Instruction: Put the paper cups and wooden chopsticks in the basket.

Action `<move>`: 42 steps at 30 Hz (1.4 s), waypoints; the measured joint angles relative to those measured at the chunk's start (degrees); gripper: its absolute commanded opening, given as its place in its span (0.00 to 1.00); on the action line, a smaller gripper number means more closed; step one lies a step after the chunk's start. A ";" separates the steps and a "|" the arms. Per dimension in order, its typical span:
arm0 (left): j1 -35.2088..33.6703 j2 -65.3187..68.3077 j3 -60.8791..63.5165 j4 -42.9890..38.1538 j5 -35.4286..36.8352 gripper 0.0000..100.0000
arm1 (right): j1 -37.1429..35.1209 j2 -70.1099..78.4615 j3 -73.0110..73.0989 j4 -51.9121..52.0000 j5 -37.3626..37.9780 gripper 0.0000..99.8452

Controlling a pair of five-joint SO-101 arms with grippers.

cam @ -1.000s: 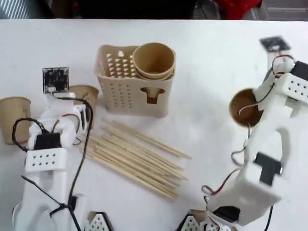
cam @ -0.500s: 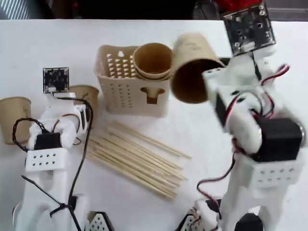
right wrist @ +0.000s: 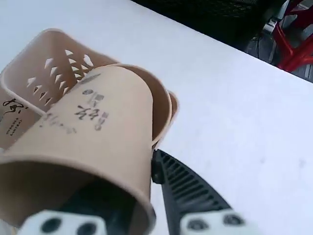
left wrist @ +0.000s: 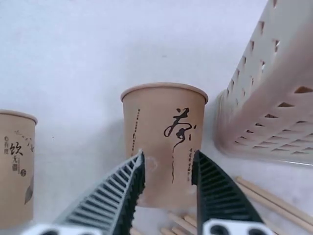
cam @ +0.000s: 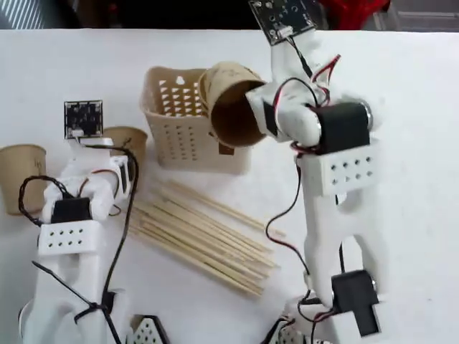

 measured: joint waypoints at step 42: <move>0.00 0.00 0.00 0.00 0.00 0.17 | -0.79 2.02 0.00 -10.81 0.00 0.19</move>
